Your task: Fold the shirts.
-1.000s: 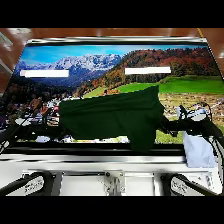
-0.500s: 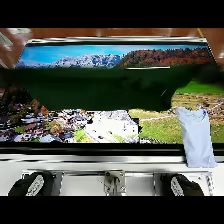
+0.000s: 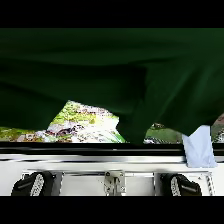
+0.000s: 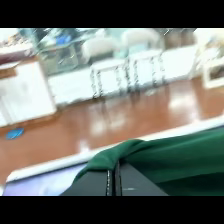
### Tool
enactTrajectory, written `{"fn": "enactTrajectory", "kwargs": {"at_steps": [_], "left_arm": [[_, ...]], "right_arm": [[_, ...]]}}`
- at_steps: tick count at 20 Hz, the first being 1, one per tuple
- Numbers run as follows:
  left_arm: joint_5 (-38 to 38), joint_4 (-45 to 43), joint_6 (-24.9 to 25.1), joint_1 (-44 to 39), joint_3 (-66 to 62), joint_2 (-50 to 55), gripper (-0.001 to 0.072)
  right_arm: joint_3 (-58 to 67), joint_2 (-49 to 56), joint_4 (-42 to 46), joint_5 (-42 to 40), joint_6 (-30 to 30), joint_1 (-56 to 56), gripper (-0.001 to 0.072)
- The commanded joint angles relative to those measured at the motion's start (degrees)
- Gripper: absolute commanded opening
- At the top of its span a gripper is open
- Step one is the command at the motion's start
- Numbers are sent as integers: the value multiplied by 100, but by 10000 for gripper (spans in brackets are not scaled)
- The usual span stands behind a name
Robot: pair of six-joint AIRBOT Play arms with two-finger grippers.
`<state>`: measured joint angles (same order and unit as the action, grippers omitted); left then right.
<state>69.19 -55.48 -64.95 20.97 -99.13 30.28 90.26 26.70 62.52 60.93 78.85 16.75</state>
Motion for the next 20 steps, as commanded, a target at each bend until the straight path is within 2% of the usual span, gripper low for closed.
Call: {"fn": "enactTrajectory", "kwargs": {"at_steps": [1, 6, 9, 13, 17, 20], "left_arm": [[1027, -791, -262, 7, 15, -142, 41], [1279, -800, -505, 7, 1615, -85, 41], [1047, -798, -507, 7, 2732, 341, 41], [37, -404, -450, -2, 3519, 1554, 42], [-1373, 490, -455, -234, 3515, 3080, 42], [-2238, 911, -457, -538, 3497, 3991, 42]], "right_arm": [[85, -81, 758, 1067, 437, -2, 62], [79, 929, 852, 2461, 658, -2, 61], [-151, 2013, 846, 2420, 678, -7, 61], [-848, 3576, 599, 1200, 693, -9, 61], [-883, 5160, -632, -439, 621, -238, 61], [-883, 5866, -671, -1604, 619, -763, 61]]}}
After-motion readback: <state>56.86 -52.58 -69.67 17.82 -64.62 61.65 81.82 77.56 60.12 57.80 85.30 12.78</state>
